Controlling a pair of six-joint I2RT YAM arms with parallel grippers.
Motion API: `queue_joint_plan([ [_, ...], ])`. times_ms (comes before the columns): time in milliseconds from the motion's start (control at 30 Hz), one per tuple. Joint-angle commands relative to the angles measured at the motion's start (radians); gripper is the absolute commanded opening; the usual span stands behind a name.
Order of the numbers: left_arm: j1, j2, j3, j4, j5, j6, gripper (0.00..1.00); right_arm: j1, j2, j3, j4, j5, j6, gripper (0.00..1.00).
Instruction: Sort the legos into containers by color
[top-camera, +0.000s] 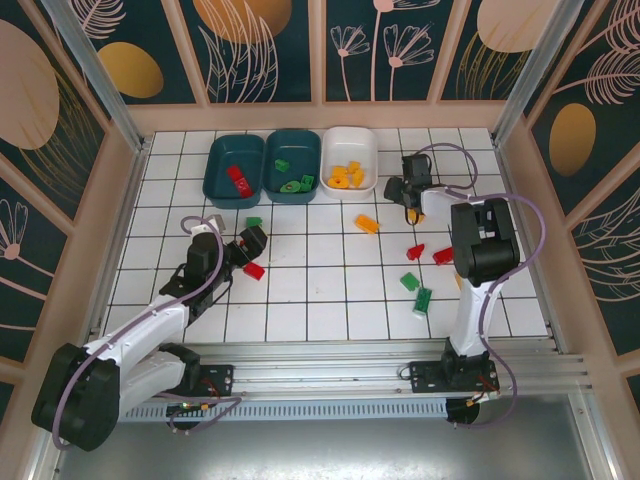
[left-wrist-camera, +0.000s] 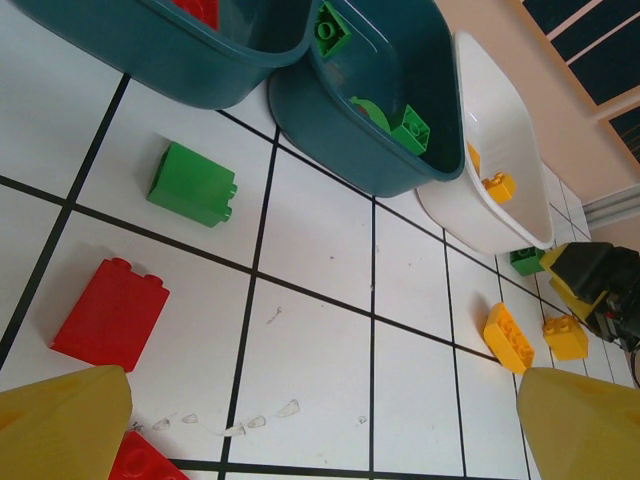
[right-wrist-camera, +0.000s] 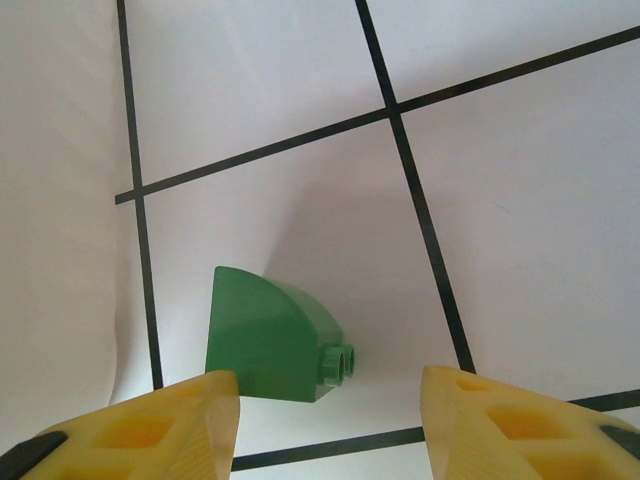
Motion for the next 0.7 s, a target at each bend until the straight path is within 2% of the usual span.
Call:
queue_joint_plan([
  [0,0.0,0.004,-0.008,0.044,0.001,0.011,0.98,0.007,-0.072,-0.013,0.025,-0.004,-0.006,0.51],
  [100,0.0,0.005,-0.006,0.045,0.005,0.011,0.98,0.007,-0.078,-0.008,0.03,-0.012,-0.01,0.52],
  [367,0.0,-0.001,-0.008,0.04,0.007,0.014,0.98,0.008,0.043,0.092,-0.03,-0.005,-0.031,0.6],
  [500,0.0,-0.008,-0.01,0.031,0.002,0.016,0.99,0.008,0.094,0.132,-0.045,-0.013,-0.035,0.59],
  [667,0.0,-0.022,-0.012,0.022,-0.007,0.022,0.98,0.009,0.129,0.165,-0.065,-0.011,-0.038,0.53],
])
